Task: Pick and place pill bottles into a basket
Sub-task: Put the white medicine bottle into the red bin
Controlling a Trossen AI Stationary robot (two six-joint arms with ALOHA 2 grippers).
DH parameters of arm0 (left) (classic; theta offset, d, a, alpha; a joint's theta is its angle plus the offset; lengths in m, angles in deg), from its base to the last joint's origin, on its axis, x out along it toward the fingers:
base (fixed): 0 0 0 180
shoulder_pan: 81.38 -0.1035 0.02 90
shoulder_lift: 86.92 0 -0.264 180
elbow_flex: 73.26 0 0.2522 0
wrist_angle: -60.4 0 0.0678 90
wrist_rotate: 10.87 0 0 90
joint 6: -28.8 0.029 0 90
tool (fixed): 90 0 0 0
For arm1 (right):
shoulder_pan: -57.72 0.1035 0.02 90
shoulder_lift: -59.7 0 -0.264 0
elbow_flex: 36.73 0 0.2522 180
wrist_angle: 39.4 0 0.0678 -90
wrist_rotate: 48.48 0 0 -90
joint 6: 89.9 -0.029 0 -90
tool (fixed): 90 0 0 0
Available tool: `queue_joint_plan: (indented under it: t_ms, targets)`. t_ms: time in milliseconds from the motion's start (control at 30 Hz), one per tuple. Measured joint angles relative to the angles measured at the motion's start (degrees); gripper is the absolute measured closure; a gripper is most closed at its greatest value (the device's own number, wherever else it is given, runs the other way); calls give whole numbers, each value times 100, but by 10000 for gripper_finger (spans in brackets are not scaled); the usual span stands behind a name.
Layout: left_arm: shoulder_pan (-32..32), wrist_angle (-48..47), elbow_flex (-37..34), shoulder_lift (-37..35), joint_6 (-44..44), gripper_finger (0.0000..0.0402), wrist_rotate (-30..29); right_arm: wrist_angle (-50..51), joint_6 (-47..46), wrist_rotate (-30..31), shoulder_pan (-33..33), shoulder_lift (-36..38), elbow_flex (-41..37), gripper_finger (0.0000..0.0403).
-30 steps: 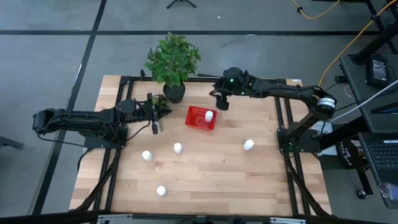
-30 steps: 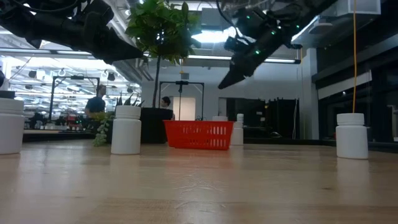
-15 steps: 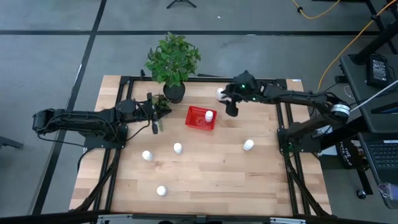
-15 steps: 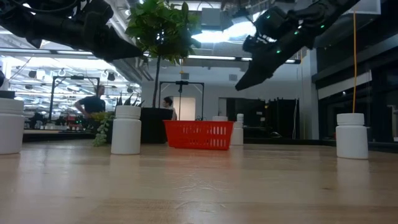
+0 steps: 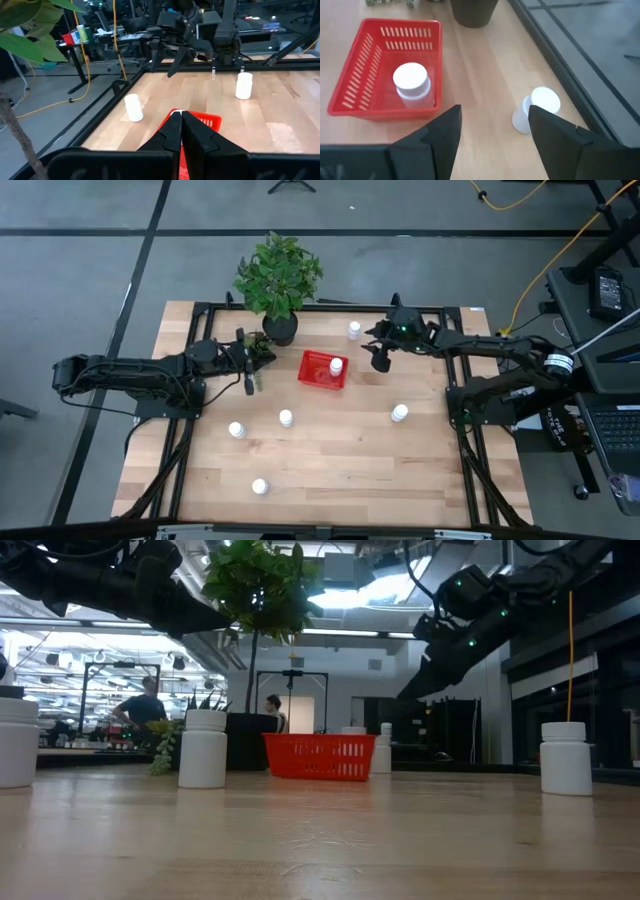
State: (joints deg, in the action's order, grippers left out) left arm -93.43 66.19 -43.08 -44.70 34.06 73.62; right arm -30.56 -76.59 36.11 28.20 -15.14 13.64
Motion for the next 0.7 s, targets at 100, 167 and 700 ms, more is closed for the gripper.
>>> queue_joint_plan:
  t_ms: [100, 167, 700]
  targets:
    - [0, -8, 0, -2, 0, 395, -169, -400, 46, -2, -34, -57, -137, 170]
    - [0, -67, 0, -1, 0, 390, -269, -535, 47, 0, -39, -101, -143, 170]
    - [4, -171, 0, 0, 800, 228, -686, -585, -1186, 44, -415, -383, -3, 170]
